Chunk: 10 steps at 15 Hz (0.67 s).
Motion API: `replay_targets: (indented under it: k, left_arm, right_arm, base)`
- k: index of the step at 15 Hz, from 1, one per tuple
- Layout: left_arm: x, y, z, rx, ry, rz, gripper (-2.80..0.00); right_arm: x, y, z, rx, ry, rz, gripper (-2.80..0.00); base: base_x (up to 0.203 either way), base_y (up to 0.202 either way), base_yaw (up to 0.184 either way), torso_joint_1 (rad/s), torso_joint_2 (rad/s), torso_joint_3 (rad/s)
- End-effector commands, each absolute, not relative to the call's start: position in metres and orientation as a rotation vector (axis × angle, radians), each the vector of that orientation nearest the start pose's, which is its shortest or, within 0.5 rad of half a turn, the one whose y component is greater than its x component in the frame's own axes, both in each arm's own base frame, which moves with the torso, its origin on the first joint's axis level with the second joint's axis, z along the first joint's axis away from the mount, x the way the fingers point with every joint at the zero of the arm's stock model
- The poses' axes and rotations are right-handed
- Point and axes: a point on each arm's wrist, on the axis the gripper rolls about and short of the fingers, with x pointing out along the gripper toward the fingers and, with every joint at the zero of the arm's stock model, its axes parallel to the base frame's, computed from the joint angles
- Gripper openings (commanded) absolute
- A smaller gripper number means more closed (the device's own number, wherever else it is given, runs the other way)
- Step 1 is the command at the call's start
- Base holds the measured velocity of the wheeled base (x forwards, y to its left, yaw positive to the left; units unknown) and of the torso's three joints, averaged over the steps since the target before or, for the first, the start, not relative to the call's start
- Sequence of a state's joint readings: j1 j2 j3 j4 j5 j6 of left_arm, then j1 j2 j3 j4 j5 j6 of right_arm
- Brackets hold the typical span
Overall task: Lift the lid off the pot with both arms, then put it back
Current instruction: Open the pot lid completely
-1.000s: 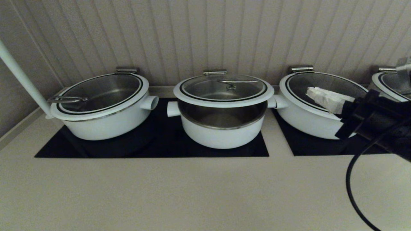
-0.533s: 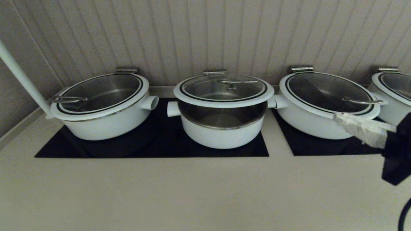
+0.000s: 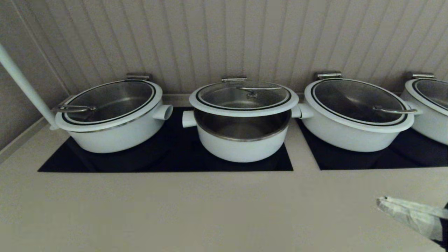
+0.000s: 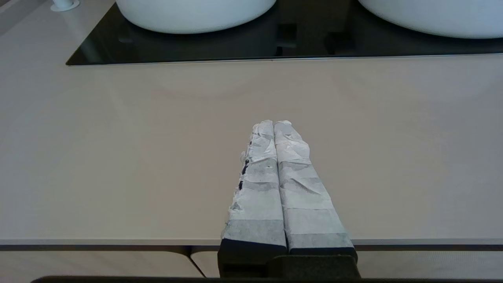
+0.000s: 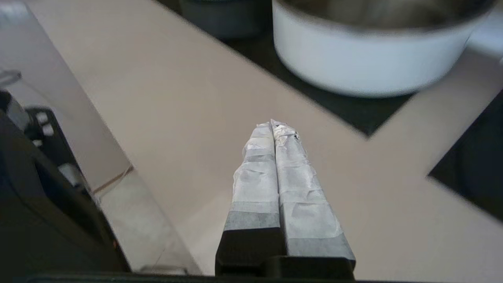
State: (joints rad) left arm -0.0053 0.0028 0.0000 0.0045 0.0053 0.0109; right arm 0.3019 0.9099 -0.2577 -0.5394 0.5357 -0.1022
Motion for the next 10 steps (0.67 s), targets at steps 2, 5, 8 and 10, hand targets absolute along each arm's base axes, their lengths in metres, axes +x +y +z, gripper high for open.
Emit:
replay_targets:
  k: [2, 5, 8, 10]
  left_arm:
    - [-0.023, 0.0, 0.075, 0.011, 0.006, 0.0, -2.8]
    - [-0.023, 0.0, 0.075, 0.011, 0.006, 0.0, -2.8]
    - [-0.023, 0.0, 0.075, 0.011, 0.006, 0.0, -2.8]
    - [-0.023, 0.0, 0.075, 0.011, 0.006, 0.001, -2.8]
  right_arm:
    - [0.11, 0.046, 0.164, -0.084, 0.171, 0.837, -2.8]
    - [0.143, 0.056, 0.156, -0.092, 0.184, 0.804, -2.8]
    - [0.18, 0.067, 0.158, -0.099, 0.14, 0.789, -2.8]
    - [0.206, 0.075, 0.167, -0.103, 0.105, 0.784, -2.8]
  base:
    - [0.0, 0.0, 0.0, 0.0, 0.0, 0.0]
    - [0.0, 0.0, 0.0, 0.0, 0.0, 0.0]
    - [0.0, 0.0, 0.0, 0.0, 0.0, 0.0]
    - [0.0, 0.0, 0.0, 0.0, 0.0, 0.0]
